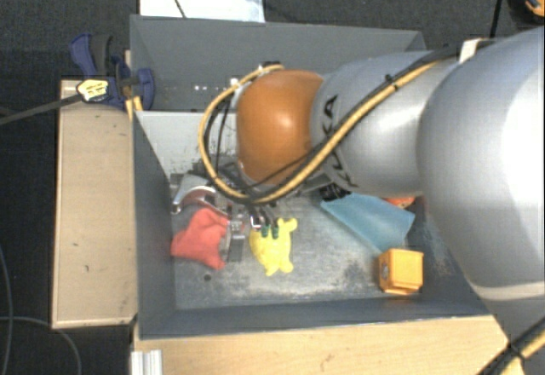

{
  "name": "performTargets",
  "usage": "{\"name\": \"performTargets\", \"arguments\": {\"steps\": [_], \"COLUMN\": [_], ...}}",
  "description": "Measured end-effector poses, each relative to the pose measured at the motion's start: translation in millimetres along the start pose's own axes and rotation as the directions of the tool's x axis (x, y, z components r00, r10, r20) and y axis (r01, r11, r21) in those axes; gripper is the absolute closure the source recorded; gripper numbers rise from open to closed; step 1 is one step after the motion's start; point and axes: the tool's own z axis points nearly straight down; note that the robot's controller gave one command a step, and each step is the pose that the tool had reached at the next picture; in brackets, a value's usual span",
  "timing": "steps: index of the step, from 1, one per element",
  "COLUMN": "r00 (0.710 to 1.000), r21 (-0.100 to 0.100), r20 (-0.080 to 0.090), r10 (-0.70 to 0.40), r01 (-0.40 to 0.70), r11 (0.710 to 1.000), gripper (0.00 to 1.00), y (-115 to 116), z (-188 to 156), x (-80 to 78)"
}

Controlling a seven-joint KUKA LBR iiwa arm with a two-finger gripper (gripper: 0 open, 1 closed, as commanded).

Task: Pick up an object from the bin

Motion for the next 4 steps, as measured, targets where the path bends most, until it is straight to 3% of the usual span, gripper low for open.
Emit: {"name": "performTargets", "arguments": {"steps": [1,2,3,4], "r00": [1.000,1.000,1.000,0.999], "r21": [-0.001,0.002,-0.001,0.003], "r20": [0.003,-0.004,0.004,-0.003], "r10": [-0.012,0.019,0.008,-0.035], "r01": [0.012,-0.019,-0.008,0.035], "r11": [1.000,1.000,1.000,0.999], "gripper": [0.00,0.00,0.00,0.00], "y": [39,43,42,21], "z": [55,29,26,66], "x": [23.6,27.8,24.2,3.2]}}
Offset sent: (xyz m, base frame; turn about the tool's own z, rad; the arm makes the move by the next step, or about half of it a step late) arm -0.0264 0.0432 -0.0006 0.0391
